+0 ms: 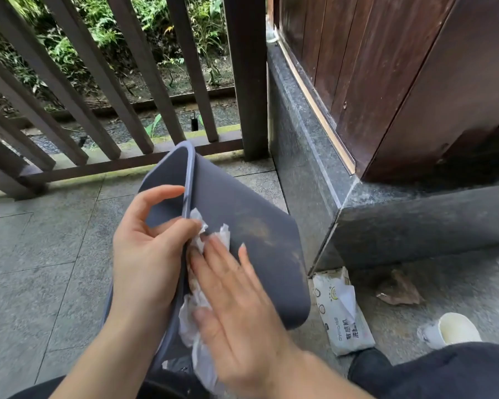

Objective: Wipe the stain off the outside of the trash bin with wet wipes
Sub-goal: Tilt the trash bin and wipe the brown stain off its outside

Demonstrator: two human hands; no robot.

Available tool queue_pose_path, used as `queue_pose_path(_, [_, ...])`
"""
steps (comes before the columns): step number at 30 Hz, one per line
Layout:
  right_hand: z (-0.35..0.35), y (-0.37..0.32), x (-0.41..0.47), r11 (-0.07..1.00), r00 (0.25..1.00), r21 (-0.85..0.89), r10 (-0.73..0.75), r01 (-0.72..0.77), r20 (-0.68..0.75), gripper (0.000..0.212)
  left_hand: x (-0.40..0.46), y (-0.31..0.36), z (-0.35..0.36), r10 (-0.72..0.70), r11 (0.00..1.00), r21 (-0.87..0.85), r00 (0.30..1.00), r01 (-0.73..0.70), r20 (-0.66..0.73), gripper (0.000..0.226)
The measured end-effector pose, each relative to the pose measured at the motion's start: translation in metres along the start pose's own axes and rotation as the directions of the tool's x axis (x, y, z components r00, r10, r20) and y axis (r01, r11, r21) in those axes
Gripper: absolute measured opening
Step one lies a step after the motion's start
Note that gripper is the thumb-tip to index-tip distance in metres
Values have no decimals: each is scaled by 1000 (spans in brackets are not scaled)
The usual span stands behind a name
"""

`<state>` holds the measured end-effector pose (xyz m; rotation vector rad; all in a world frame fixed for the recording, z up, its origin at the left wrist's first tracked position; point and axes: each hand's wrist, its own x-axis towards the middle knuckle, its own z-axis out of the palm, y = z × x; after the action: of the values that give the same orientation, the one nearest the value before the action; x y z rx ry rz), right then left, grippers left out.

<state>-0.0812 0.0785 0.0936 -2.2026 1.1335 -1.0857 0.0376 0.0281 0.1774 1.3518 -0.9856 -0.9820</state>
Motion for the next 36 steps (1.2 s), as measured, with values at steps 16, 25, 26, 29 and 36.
queue_pose_path(16, [16,81,-32,536,583,280,804,-796,120,53,-4,-4,8,18,993,114,989,-1,-147,36])
queue_pose_path(25, [3,45,22,913,926,176,377,-367,-29,57,-14,-1,2,53,993,110,996,-45,-78,35])
queue_pose_path(26, [-4,61,22,855,866,170,500,-490,-23,57,-14,-2,3,46,993,110,995,-36,-86,34])
queue_pose_path(29, [-22,95,16,606,613,102,789,-788,41,57,-16,-3,7,25,995,100,997,-18,-73,32])
queue_pose_path(36, [-2,19,4,891,910,190,396,-413,120,60,-15,-21,14,-18,996,82,999,22,-46,31])
